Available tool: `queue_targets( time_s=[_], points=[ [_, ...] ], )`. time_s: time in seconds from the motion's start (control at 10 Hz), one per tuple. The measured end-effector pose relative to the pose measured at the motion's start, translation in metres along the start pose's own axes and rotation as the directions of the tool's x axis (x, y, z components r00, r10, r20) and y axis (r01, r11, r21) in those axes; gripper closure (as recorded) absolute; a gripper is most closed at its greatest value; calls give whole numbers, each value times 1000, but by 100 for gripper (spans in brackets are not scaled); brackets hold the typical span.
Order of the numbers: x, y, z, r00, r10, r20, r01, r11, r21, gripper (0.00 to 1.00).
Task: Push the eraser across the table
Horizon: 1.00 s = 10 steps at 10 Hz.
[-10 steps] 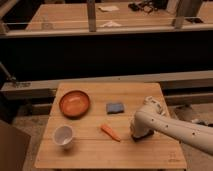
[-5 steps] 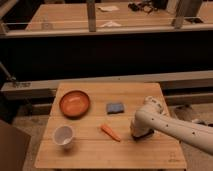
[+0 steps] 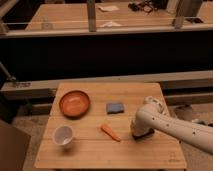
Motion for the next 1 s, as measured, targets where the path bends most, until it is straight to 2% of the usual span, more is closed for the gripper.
queue_targets(
  time_s=[1.0],
  points=[
    [8, -4, 0, 1000, 1, -3, -1, 1000, 9, 97]
  ],
)
